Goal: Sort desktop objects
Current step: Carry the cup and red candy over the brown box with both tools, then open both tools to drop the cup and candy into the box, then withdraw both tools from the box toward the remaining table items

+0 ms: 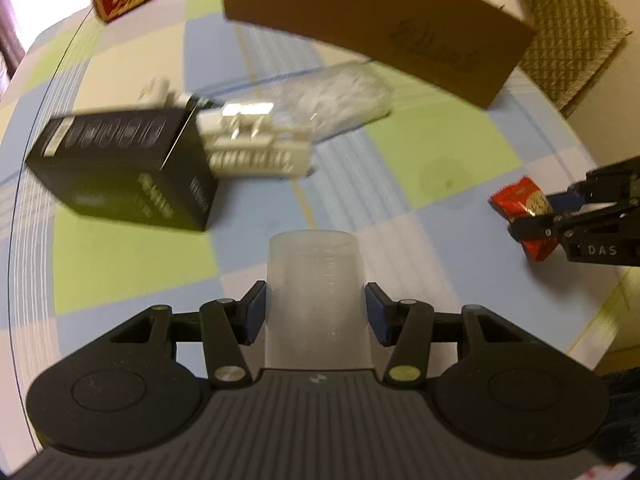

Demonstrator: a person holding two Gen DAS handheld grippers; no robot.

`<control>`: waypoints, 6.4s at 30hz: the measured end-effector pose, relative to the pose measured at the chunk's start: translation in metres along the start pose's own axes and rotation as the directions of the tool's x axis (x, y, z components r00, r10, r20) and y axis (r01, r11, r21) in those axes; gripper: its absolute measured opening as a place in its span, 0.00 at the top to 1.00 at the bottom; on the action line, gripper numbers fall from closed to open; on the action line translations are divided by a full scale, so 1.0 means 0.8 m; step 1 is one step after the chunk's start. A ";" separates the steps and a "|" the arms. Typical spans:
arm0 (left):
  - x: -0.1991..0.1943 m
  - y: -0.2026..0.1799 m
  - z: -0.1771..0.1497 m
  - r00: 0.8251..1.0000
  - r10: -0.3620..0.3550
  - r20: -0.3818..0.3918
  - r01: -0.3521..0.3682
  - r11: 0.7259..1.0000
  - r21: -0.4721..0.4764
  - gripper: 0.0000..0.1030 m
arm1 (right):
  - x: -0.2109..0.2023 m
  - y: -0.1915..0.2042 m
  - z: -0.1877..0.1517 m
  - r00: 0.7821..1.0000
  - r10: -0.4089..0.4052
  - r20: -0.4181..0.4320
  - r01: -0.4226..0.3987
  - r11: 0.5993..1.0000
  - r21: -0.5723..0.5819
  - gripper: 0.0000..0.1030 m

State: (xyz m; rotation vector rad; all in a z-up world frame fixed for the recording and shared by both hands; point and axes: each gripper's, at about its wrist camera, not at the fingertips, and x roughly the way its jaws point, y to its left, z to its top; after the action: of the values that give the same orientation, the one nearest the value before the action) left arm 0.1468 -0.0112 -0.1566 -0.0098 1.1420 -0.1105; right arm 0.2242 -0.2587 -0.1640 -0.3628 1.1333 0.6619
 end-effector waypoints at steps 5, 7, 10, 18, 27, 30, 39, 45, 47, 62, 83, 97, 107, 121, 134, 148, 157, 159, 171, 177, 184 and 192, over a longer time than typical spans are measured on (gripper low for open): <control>-0.017 -0.013 0.024 0.998 -0.030 0.057 0.029 0.999 0.015 0.54 | -0.025 -0.059 -0.006 0.997 -0.069 0.020 0.067 0.992 0.107 0.76; -0.026 -0.018 0.037 0.996 -0.043 0.082 0.042 0.999 0.022 0.54 | -0.042 -0.082 0.000 0.995 -0.082 0.049 0.074 0.987 0.146 0.76; -0.039 -0.023 0.060 0.990 -0.061 0.123 0.056 0.998 0.039 0.54 | -0.070 -0.105 0.017 0.989 -0.098 0.110 0.078 0.982 0.172 0.76; -0.068 -0.021 0.142 0.970 -0.071 0.231 0.053 0.995 0.079 0.54 | -0.131 -0.120 0.098 0.956 -0.061 0.286 0.024 0.991 0.131 0.76; -0.075 -0.014 0.271 0.944 -0.081 0.319 0.051 0.993 0.102 0.54 | -0.136 -0.112 0.222 0.932 -0.003 0.362 -0.011 0.999 0.038 0.76; -0.058 -0.018 0.316 0.949 -0.075 0.305 0.037 0.991 0.128 0.54 | -0.114 -0.115 0.256 0.945 -0.026 0.327 0.020 1.000 0.021 0.76; 0.021 0.002 0.402 0.977 0.002 0.215 -0.031 0.991 0.130 0.54 | -0.035 -0.150 0.302 0.980 -0.077 0.183 0.073 0.997 0.029 0.76; 0.082 0.024 0.428 0.990 0.068 0.120 -0.082 0.990 0.114 0.54 | 0.005 -0.165 0.317 0.990 -0.092 0.103 0.090 0.996 0.022 0.76; 0.100 0.030 0.431 0.993 0.088 0.080 -0.096 0.989 0.110 0.54 | 0.018 -0.169 0.321 0.992 -0.101 0.078 0.100 0.995 0.017 0.76; 0.182 0.018 0.445 0.978 0.187 -0.096 -0.159 0.956 0.247 0.53 | 0.061 -0.186 0.330 0.993 -0.114 -0.013 0.114 0.994 -0.001 0.76; 0.161 0.007 0.442 0.981 0.193 -0.033 -0.177 0.946 0.272 0.28 | 0.046 -0.177 0.327 0.992 -0.118 0.048 0.119 0.993 -0.016 0.41; 0.117 0.007 0.426 0.986 0.166 0.025 -0.167 0.957 0.236 0.19 | 0.005 -0.157 0.316 0.986 -0.106 0.127 0.106 0.994 0.009 0.06; 0.035 0.014 0.391 0.987 0.119 0.110 -0.134 0.982 0.136 0.18 | -0.037 -0.139 0.292 0.973 -0.108 0.202 0.105 0.994 0.023 0.02; -0.072 0.018 0.319 0.968 0.104 0.230 -0.108 0.994 0.005 0.15 | -0.117 -0.084 0.237 0.932 -0.083 0.354 0.078 0.997 0.029 0.02; -0.133 0.056 0.205 0.946 0.199 0.256 -0.146 0.966 -0.212 0.12 | -0.150 -0.028 0.173 0.908 -0.036 0.416 0.029 0.999 0.024 0.02; -0.161 0.050 0.117 0.951 0.194 0.241 -0.121 0.950 -0.289 0.12 | -0.147 0.033 0.114 0.926 0.038 0.376 -0.040 0.999 -0.002 0.02; -0.155 0.062 0.076 0.958 0.223 0.181 -0.152 0.928 -0.341 0.12 | -0.119 0.049 0.098 0.949 0.076 0.306 -0.084 0.996 0.011 0.02; -0.153 0.068 0.069 0.960 0.227 0.166 -0.155 0.919 -0.362 0.12 | -0.112 0.052 0.096 0.954 0.081 0.290 -0.088 0.996 0.013 0.02; -0.111 0.106 0.039 0.972 0.220 0.076 -0.148 0.838 -0.525 0.12 | -0.062 0.051 0.089 0.981 0.072 0.181 -0.080 0.996 0.037 0.02; -0.080 0.121 0.060 0.975 0.208 0.080 -0.125 0.807 -0.577 0.12 | -0.044 0.047 0.087 0.987 0.072 0.141 -0.080 0.995 0.053 0.02; -0.029 0.144 0.090 0.965 0.264 0.000 -0.214 0.783 -0.585 0.12 | -0.028 0.045 0.088 0.992 0.070 0.101 -0.077 0.995 0.069 0.02; 0.004 0.149 0.093 0.959 0.274 -0.072 -0.276 0.841 -0.466 0.24 | -0.007 0.058 0.096 0.992 0.102 0.078 -0.106 0.993 0.047 0.02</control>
State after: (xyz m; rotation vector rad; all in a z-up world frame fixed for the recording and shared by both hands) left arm 0.2252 0.1038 -0.1363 -0.2798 1.1381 0.4304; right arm 0.2469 -0.1807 -0.1256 -0.2345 1.0998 0.7309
